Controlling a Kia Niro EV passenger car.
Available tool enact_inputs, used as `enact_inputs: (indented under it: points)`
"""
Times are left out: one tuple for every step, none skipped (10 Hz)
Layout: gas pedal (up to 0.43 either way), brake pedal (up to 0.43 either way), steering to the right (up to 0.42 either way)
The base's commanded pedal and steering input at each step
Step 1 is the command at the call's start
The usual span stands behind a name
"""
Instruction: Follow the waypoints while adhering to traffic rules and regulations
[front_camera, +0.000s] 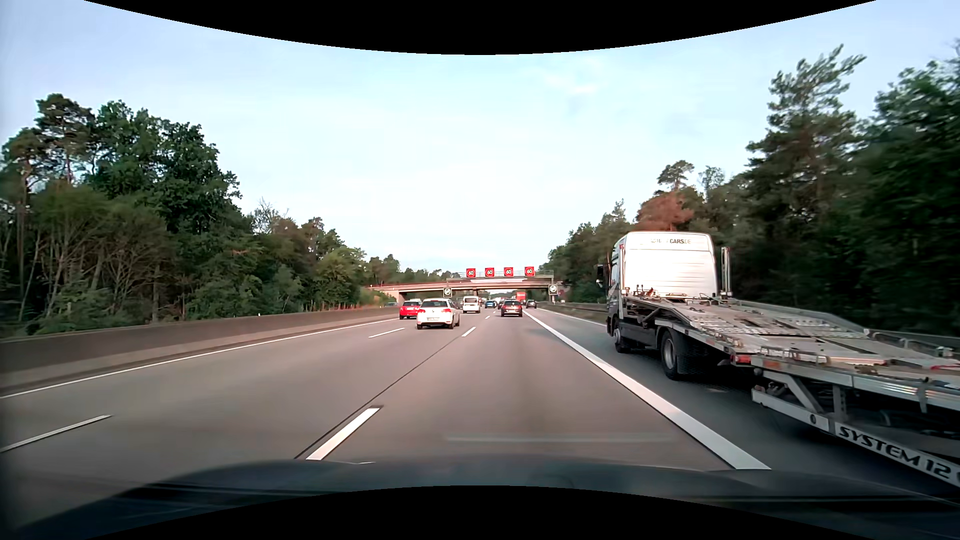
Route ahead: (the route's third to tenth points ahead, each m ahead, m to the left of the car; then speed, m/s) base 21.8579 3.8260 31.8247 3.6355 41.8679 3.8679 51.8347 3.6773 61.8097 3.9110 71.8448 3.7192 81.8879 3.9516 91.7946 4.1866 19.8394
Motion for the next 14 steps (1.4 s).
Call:
enact_inputs:
  points:
    - [0.110, 0.000, -0.004]
    - [0.110, 0.000, -0.004]
    - [0.110, 0.000, -0.004]
    - [0.110, 0.000, -0.004]
    - [0.110, 0.000, -0.004]
    - [0.110, 0.000, -0.004]
    - [0.110, 0.000, -0.004]
    - [0.110, 0.000, -0.004]
    - [0.098, 0.000, -0.004]
    - [0.087, 0.000, -0.004]
    - [0.059, 0.000, -0.004]
    - [0.008, 0.000, -0.004]
    - [0.000, 0.000, -0.004]
    - [0.000, 0.000, -0.004]
